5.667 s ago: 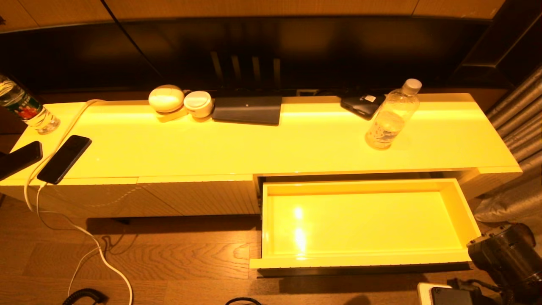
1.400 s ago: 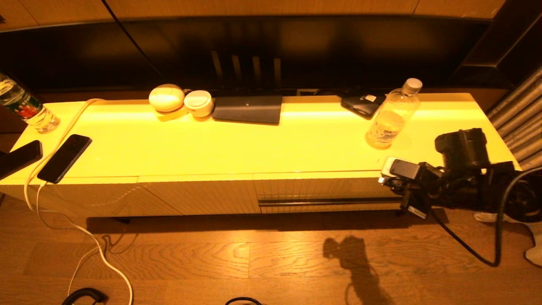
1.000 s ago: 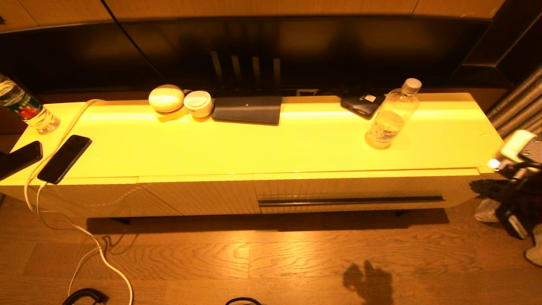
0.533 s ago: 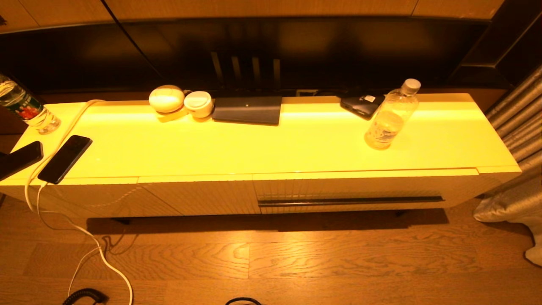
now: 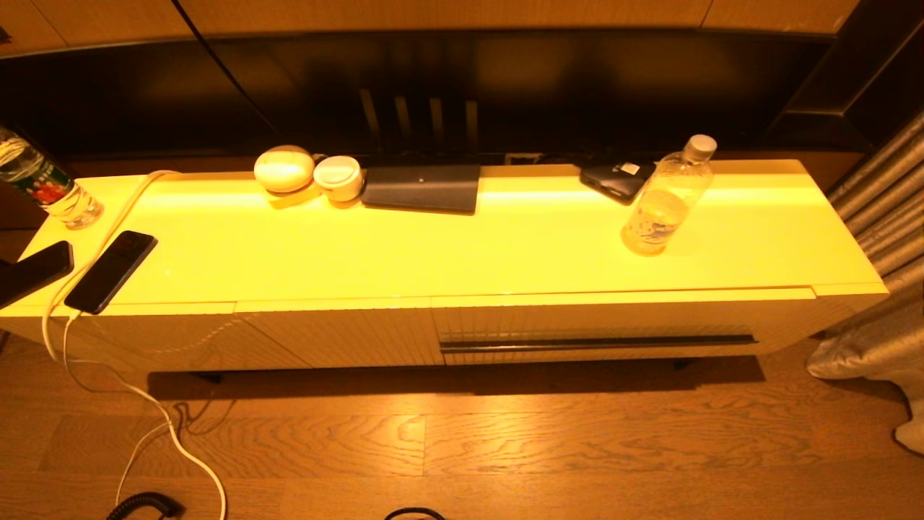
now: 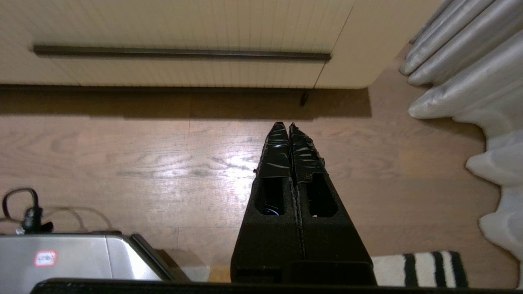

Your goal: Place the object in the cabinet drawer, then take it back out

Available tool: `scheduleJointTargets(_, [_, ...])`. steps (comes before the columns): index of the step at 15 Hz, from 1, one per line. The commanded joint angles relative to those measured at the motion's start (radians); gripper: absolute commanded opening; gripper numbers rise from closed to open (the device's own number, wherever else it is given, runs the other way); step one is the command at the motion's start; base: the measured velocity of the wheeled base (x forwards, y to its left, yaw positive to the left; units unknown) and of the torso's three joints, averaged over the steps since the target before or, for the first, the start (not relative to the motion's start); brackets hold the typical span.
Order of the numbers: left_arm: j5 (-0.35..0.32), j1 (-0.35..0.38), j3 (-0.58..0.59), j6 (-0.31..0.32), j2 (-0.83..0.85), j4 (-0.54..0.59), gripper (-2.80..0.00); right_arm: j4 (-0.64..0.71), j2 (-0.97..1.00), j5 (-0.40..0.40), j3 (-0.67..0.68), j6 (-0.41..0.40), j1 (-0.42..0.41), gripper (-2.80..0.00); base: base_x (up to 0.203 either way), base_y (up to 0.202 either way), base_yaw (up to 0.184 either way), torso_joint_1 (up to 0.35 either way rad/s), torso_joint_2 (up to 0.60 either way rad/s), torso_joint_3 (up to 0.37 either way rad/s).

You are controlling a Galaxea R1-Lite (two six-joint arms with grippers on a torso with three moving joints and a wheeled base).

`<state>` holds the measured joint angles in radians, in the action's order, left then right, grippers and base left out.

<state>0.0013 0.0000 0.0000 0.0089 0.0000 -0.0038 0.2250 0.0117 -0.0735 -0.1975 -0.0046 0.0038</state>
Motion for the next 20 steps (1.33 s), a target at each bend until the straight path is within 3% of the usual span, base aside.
scheduleJointTargets(1, [0.0, 0.0, 0.002, 0.0, 0.0, -0.001, -2.8, -0.116, -0.013, 0.029, 0.135, -0.004, 0.001, -2.8, 0.0, 0.0, 0.0, 0.0, 0.0, 0.0])
scheduleJointTargets(3, [0.0, 0.0, 0.002, 0.0, 0.0, -0.001, -2.8, -0.225, -0.013, 0.065, 0.201, -0.005, 0.001, -2.8, 0.0, 0.0, 0.0, 0.0, 0.0, 0.0])
scheduleJointTargets(10, [0.0, 0.0, 0.002, 0.0, 0.0, -0.001, -2.8, -0.228, -0.012, 0.091, 0.199, -0.066, 0.001, -2.8, 0.0, 0.0, 0.0, 0.0, 0.0, 0.0])
scheduleJointTargets(15, [-0.001, 0.0, 0.003, 0.0, 0.0, -0.001, -2.8, -0.23, -0.013, 0.085, 0.197, -0.011, 0.001, -2.8, 0.0, 0.0, 0.0, 0.0, 0.0, 0.0])
scheduleJointTargets(20, [-0.001, 0.0, 0.002, 0.0, 0.0, -0.001, -2.8, -0.229, -0.013, 0.084, 0.199, -0.006, 0.001, -2.8, 0.0, 0.0, 0.0, 0.0, 0.0, 0.0])
